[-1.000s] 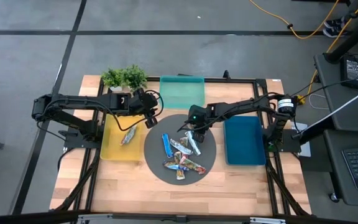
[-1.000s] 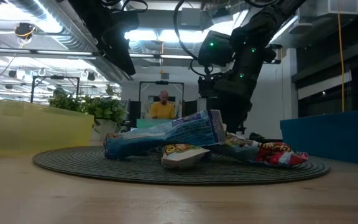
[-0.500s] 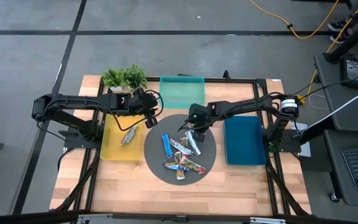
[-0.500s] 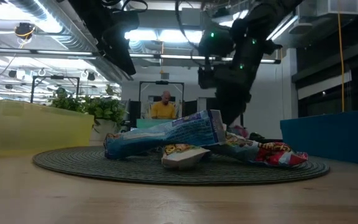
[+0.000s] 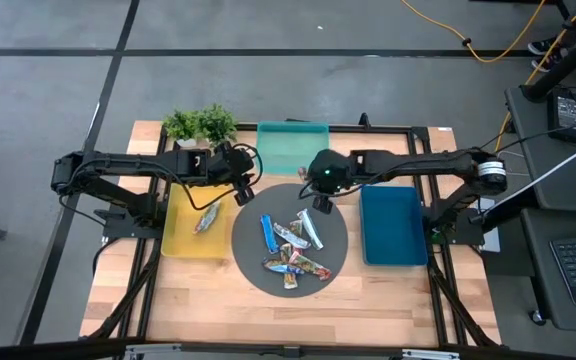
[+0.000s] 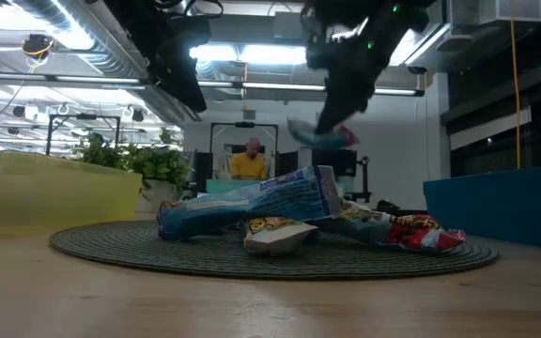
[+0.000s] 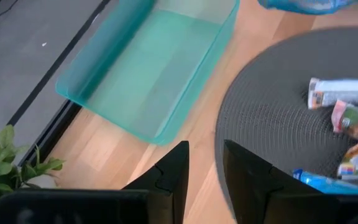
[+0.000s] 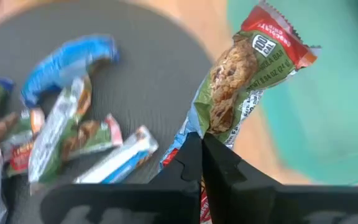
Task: Pick and place Granola Bars by type
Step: Put the red granola bar into the yellow bin
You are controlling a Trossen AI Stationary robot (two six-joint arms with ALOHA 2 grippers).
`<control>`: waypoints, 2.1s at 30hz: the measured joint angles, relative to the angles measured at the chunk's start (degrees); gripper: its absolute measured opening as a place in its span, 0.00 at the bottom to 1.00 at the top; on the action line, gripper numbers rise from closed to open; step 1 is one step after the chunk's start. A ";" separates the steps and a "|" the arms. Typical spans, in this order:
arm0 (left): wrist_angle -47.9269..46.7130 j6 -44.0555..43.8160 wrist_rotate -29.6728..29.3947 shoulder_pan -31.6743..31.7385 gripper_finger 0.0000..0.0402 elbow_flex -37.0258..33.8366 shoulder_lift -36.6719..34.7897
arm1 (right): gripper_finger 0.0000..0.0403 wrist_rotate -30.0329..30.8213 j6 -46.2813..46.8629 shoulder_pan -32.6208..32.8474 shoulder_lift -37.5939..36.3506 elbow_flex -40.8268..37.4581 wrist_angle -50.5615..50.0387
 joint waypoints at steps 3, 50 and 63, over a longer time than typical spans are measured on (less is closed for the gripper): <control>2.97 -0.27 0.08 0.00 0.22 0.00 0.00 | 0.02 2.36 -0.98 0.13 -3.28 0.00 1.04; 45.35 1.08 19.01 3.34 0.64 0.02 2.08 | 0.01 9.55 -22.12 5.42 -9.44 0.00 23.22; 49.67 -3.39 22.93 5.13 0.43 0.00 4.20 | 0.01 9.21 -22.47 5.44 -9.41 0.00 23.43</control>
